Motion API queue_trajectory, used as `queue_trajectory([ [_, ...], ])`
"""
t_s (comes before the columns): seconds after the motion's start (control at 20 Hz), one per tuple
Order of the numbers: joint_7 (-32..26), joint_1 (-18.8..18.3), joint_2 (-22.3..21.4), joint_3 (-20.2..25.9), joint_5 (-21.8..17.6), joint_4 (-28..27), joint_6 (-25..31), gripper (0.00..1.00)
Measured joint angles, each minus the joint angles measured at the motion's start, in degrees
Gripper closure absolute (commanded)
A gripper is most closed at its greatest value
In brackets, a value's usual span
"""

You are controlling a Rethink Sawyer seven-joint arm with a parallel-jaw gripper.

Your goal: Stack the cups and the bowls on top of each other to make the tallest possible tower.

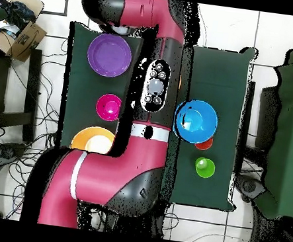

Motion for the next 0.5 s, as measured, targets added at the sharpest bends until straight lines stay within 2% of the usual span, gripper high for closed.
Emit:
queue_trajectory([
  [0.5, 0.0, 0.1, 1.6, -1.8, 1.0, 0.0, -0.1, 0.0],
])
